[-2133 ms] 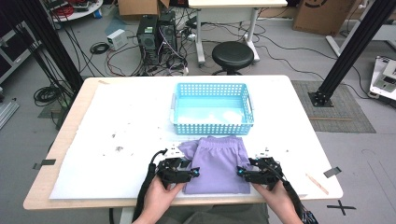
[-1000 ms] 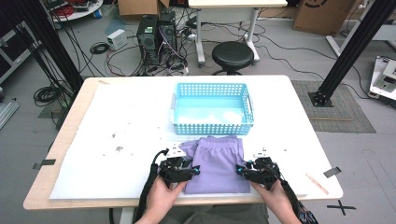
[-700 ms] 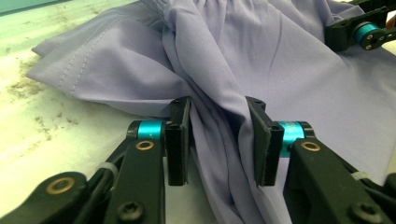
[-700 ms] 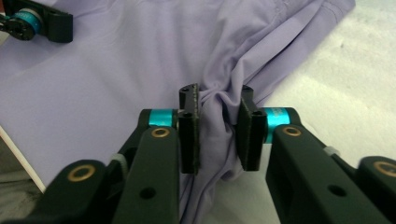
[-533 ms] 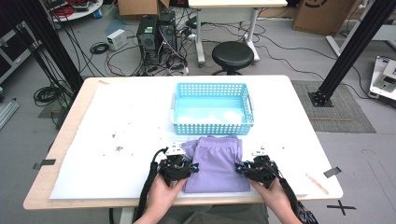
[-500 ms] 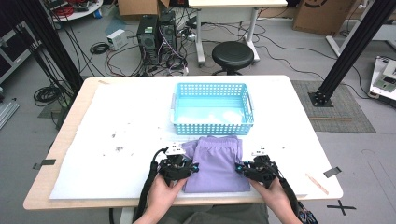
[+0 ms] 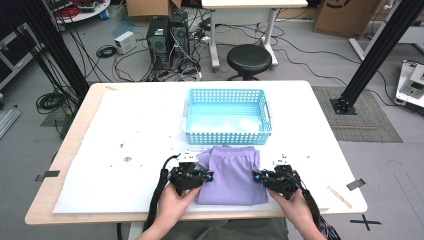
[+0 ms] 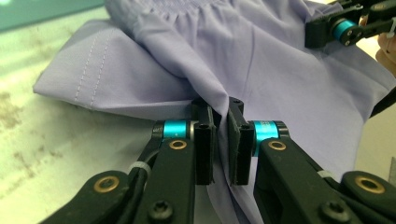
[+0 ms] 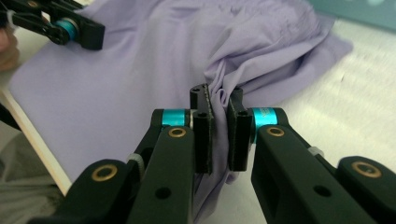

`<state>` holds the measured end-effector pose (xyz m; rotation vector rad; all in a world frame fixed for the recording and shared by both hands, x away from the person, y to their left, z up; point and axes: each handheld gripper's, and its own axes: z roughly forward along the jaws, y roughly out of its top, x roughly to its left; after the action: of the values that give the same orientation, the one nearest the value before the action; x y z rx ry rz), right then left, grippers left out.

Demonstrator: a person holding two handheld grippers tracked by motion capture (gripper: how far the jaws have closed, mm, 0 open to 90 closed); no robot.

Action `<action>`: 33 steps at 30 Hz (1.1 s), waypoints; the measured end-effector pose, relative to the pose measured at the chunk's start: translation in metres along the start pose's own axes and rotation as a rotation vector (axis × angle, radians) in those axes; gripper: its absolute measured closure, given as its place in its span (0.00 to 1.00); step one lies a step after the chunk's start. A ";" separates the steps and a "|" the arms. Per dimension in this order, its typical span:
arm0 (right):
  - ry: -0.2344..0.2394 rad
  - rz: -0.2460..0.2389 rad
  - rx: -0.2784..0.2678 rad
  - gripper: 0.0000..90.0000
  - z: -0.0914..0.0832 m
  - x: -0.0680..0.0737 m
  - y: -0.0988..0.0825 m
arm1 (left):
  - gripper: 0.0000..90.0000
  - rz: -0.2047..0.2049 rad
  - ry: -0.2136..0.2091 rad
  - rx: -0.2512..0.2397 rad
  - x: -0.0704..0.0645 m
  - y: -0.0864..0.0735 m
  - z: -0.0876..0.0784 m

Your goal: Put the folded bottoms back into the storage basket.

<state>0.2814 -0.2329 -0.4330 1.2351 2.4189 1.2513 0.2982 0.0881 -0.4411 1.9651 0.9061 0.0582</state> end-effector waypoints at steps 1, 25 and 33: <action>0.001 -0.005 -0.009 0.93 -0.002 0.000 0.002 | 0.92 0.005 0.000 -0.006 0.000 0.002 -0.002; 0.037 -0.058 -0.169 0.93 -0.045 0.009 0.052 | 0.93 0.081 -0.023 -0.156 -0.007 0.053 -0.047; 0.040 -0.075 -0.213 0.93 -0.057 0.008 0.084 | 0.93 0.112 -0.009 -0.190 -0.005 0.086 -0.066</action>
<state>0.3004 -0.2354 -0.3328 1.0612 2.2639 1.4787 0.3179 0.1086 -0.3363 1.8352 0.7553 0.1932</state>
